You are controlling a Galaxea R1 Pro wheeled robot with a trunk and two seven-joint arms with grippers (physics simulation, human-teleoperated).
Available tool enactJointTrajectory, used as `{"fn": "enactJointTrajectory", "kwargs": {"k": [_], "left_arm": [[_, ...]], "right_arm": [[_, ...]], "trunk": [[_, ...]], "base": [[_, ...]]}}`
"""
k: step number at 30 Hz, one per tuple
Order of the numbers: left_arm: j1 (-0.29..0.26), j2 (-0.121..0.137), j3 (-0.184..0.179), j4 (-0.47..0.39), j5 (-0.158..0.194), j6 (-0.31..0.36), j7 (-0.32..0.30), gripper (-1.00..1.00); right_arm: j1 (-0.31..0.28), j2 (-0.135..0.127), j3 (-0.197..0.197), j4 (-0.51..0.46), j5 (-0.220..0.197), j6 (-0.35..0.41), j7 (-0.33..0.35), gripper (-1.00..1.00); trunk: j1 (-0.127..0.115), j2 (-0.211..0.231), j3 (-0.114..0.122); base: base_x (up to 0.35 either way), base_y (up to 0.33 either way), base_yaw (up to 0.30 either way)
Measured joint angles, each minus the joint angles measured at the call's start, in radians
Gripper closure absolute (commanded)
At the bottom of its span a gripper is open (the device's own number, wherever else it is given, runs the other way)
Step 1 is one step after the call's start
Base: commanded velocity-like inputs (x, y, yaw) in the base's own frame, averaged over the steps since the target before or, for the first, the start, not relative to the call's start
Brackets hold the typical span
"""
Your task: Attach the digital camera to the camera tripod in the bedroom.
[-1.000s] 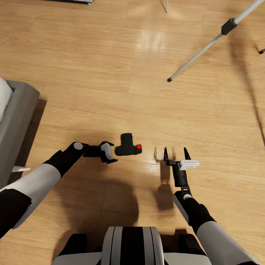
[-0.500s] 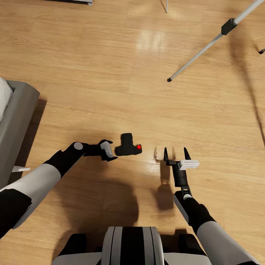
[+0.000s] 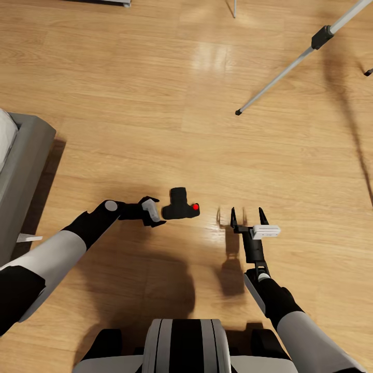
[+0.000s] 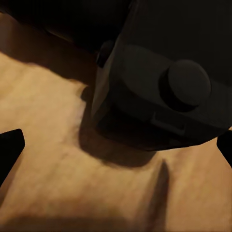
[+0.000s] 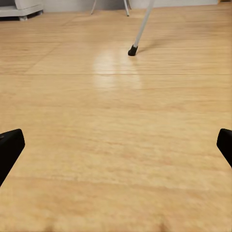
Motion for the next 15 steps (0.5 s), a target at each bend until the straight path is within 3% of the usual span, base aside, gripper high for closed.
{"fn": "enactJointTrajectory", "kwargs": {"k": [9,15], "left_arm": [[0.000,-0.003,-0.001,0.021,0.000,0.001,0.000,-1.00],[0.000,-0.004,-0.023,0.032,0.000,0.001,0.000,-1.00]], "right_arm": [[0.000,0.000,0.000,-0.001,0.000,0.000,0.000,-1.00],[0.000,0.000,0.000,0.000,0.000,0.000,0.000,-1.00]], "trunk": [[0.000,0.000,0.000],[0.000,0.000,0.000]], "base": [[0.000,0.000,0.000],[0.000,0.000,0.000]]}}
